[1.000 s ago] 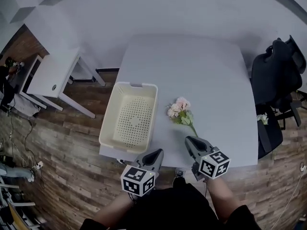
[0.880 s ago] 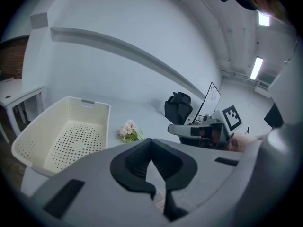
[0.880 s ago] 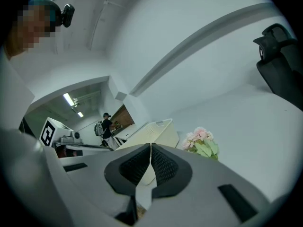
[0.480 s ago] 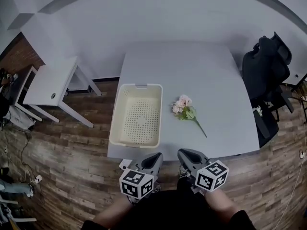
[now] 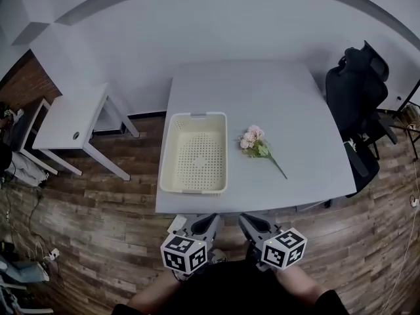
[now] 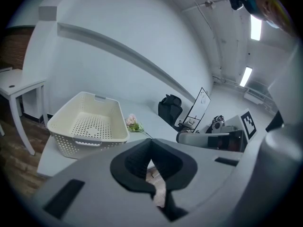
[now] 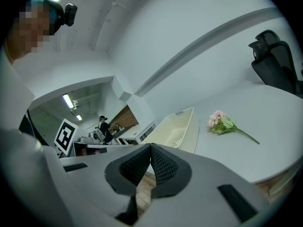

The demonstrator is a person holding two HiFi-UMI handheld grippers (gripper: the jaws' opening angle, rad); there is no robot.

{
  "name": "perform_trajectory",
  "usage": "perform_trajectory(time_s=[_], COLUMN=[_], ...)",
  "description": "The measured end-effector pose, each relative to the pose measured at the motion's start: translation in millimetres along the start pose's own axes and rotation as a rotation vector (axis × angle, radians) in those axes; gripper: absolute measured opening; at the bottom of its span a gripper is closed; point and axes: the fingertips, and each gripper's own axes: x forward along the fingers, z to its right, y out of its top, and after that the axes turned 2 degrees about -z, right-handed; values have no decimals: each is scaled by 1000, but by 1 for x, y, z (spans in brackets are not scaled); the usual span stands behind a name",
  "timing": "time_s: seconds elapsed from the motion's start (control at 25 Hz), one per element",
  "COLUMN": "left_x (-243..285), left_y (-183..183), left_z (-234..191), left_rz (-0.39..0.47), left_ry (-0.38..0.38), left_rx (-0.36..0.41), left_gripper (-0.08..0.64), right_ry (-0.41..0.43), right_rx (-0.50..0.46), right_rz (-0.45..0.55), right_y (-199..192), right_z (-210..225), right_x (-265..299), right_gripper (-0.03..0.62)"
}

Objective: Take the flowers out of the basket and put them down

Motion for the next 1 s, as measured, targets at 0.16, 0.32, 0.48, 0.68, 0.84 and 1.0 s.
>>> perform_trajectory(time_s=[0.16,0.32,0.48,0.68,0.84,1.0], left_x=[-8,-12,-12,-11,-13,-16], left_y=[-5,-10,-11,-13,-13,-11], left_z=[1,3,4,4,2,0], left_rz=[-5,-10,-16,-24,-23,-14], left_ry=[-13,-26,-37,-45,-42,-37], left_rx=[10,16,28,42,44,43], left_gripper=[6,6,6,6,7,6], right_ry=[-5,-16,-29,-33,-29,-24], right_rx=[4,15,16,18,20,17], right_rz=[5,11,14,14,9,6], right_y=[-8,-14,-18,-20,-21,-19], right_z=[-9,-12,-13,-14,-15,-17], right_x=[-1,-4,-5,-4,-2,1], right_gripper=[23,23,23,23,23,23])
